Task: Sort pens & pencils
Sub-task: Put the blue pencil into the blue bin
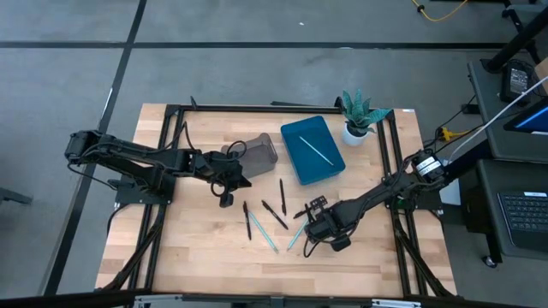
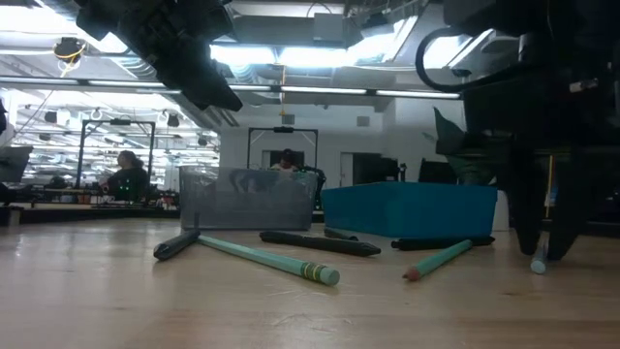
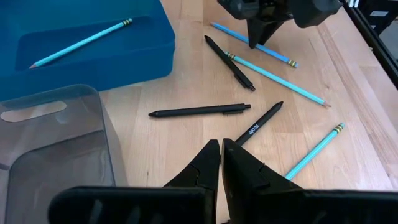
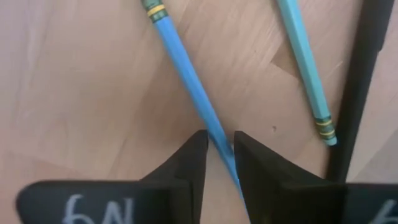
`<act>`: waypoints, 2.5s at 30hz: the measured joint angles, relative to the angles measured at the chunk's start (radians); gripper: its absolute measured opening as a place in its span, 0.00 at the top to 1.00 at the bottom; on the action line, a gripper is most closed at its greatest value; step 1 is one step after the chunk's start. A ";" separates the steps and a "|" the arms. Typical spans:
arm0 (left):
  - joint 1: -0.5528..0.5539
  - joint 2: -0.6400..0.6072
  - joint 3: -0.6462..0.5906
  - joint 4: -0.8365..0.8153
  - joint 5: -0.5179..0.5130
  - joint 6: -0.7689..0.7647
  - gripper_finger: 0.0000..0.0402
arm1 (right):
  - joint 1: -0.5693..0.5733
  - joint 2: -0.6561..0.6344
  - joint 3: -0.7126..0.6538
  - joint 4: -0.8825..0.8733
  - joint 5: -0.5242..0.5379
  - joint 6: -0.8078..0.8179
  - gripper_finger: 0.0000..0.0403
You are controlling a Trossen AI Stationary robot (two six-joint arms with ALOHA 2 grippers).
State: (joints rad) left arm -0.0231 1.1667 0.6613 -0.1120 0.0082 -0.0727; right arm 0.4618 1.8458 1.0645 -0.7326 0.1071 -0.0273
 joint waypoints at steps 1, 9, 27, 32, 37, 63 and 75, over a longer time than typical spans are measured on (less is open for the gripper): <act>0.000 0.000 0.000 0.000 0.000 0.000 0.97 | -0.001 0.000 0.000 0.002 -0.011 0.000 0.82; 0.000 0.000 0.000 0.000 0.000 0.000 0.97 | 0.000 0.001 -0.001 0.003 -0.018 0.004 0.94; 0.000 0.000 0.000 -0.003 0.000 0.004 0.97 | 0.000 0.002 -0.002 0.006 0.000 0.079 0.93; 0.000 0.000 0.000 -0.004 0.000 0.004 0.97 | 0.000 -0.012 0.006 0.001 0.001 0.079 0.94; 0.000 0.000 0.000 -0.004 0.000 0.004 0.97 | -0.002 -0.025 0.040 0.020 0.000 0.076 0.95; 0.000 0.000 0.000 -0.012 0.000 0.008 0.97 | -0.092 -0.028 0.358 -0.329 0.131 0.037 0.95; 0.000 0.000 0.000 -0.012 0.000 0.043 0.97 | -0.136 -0.030 0.521 -0.533 0.246 0.045 0.94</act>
State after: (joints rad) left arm -0.0231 1.1667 0.6613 -0.1238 0.0082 -0.0298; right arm 0.3260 1.8160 1.5856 -1.2661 0.3531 0.0180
